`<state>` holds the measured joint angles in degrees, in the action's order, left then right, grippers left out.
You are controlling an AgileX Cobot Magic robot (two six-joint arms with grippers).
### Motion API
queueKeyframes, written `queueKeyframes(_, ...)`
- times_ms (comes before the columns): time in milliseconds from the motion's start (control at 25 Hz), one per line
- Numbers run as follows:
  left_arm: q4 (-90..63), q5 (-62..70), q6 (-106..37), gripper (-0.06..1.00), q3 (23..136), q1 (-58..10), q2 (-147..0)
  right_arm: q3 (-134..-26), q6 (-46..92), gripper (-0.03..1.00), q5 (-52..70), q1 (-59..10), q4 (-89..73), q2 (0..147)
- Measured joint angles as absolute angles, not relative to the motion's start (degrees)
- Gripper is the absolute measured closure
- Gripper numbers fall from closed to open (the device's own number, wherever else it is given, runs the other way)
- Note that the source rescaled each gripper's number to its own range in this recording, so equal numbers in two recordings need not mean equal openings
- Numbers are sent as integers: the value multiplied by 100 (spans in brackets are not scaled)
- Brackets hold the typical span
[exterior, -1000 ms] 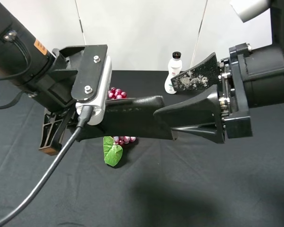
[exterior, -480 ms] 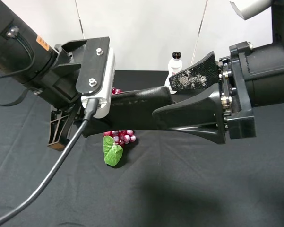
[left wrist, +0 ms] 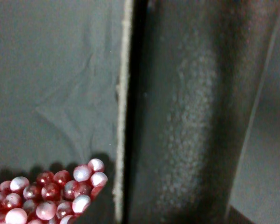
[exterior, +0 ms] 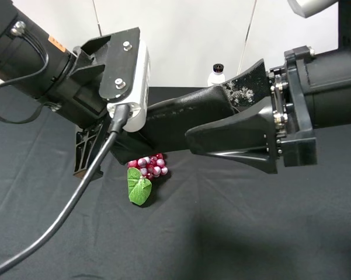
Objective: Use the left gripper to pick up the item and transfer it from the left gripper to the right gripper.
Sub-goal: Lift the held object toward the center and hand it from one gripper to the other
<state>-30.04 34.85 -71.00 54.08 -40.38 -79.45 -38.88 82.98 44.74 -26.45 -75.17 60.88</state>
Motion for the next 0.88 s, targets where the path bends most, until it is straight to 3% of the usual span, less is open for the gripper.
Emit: queueKeyframes(880,-3233,3320,-7117,94,5408,-4038,-7945,-3888,8367,1,4533,-2645,-7593,6291)
